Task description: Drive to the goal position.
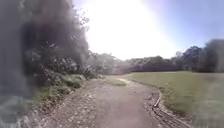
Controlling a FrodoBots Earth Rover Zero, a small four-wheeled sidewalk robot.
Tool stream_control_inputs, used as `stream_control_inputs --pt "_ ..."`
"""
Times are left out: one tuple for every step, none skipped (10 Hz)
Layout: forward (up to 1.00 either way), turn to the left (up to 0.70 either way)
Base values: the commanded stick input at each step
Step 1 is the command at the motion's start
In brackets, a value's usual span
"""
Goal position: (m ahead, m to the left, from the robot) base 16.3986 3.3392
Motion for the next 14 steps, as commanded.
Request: stream_control_inputs --pt "0.5 0.0" --pt "0.5 0.0" --pt "0.5 0.0" --pt "0.5 0.0" --pt "0.5 0.0" --pt "0.5 0.0" --pt "0.5 0.0" --pt "0.5 0.0" --pt "0.5 0.0" --pt "0.5 0.0" --pt "0.5 0.0" --pt "0.5 0.0" --pt "0.5 0.0" --pt "0.5 0.0"
